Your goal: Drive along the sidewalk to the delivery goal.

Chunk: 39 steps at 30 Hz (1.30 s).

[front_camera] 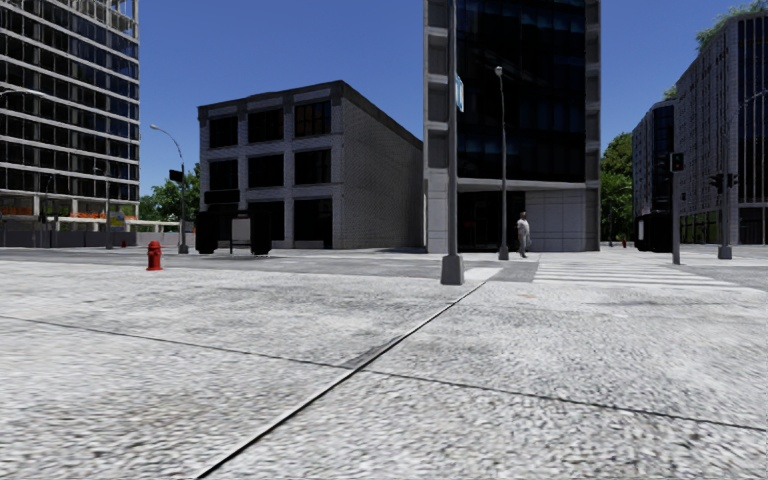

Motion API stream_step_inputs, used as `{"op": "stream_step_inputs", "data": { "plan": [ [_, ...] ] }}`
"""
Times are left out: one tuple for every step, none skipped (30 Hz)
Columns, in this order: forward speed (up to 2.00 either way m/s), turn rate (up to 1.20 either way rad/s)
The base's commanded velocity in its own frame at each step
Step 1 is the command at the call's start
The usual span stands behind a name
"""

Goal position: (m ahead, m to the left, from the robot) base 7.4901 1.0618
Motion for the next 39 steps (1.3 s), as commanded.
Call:
{"op": "stream_step_inputs", "data": {
  "plan": [
    [2.0,0.0],
    [2.0,0.0],
    [2.0,0.0],
    [2.0,0.0],
    [2.0,0.0],
    [2.0,0.0],
    [2.0,0.0],
    [2.0,0.0],
    [2.0,0.0],
    [2.0,0.0],
    [2.0,0.0],
    [2.0,0.0],
    [2.0,0.0],
    [2.0,0.0],
    [2.0,0.0],
    [2.0,0.0],
    [2.0,0.0],
    [2.0,0.0],
    [2.0,0.0],
    [2.0,0.0],
    [2.0,0.0],
    [2.0,0.0],
    [2.0,0.0],
    [2.0,0.0],
    [2.0,0.0],
    [2.0,0.0],
    [2.0,0.06],
    [2.0,0.08],
    [2.0,0.12],
    [2.0,0.12],
    [2.0,0.13],
    [2.0,0.19],
    [2.0,0.22],
    [2.0,0.23],
    [2.0,0.23],
    [2.0,0.24],
    [2.0,0.25],
    [2.0,0.26],
    [2.0,0.3]
  ]
}}
